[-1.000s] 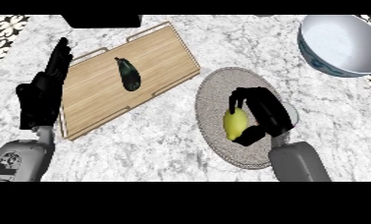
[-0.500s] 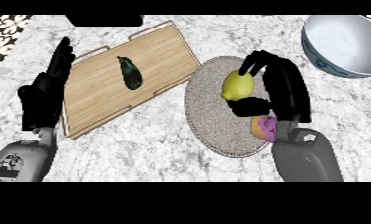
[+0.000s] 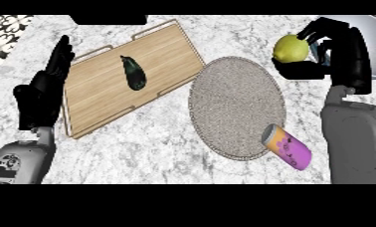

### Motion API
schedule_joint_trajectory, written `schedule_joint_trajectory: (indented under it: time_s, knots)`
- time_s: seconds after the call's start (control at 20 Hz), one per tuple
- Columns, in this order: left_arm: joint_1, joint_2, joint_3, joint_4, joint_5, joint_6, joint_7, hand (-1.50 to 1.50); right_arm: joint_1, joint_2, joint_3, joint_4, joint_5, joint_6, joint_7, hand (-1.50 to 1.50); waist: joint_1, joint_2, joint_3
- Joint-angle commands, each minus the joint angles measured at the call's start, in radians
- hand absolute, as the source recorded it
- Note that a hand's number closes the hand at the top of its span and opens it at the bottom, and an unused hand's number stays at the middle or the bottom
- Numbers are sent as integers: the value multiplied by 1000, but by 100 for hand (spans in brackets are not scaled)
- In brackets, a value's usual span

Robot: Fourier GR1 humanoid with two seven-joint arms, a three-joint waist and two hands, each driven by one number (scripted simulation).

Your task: Pick the lemon from the placemat and place it in the bowl

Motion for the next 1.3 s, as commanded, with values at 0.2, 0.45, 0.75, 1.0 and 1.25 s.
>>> schedule_joint_trajectory:
  time_s: [0.2, 0.45, 0.75, 1.0, 1.25]
  knots:
    - [5, -35, -1, 17, -22, -4, -32, 0, -115, -140, -196, 389, -105, -156, -292, 150, 9, 5, 1]
    - [32, -60, -29, 5, -46, 7, -49, 0, -123, -303, -258, 579, -48, -220, -429, 150, 13, 7, 1]
    - [-37, -51, -12, -5, -32, -11, 10, 0, -257, -446, -269, 913, 65, -342, -512, 150, 37, 16, 2]
    - [-44, -80, -36, 33, -49, -6, -34, 0, -284, -481, -322, 1124, 60, -477, -625, 150, 55, 30, 5]
    - [-35, -49, -1, 23, -13, -42, -47, 0, -298, -507, -411, 1245, -44, -366, -654, -150, 70, 37, 7]
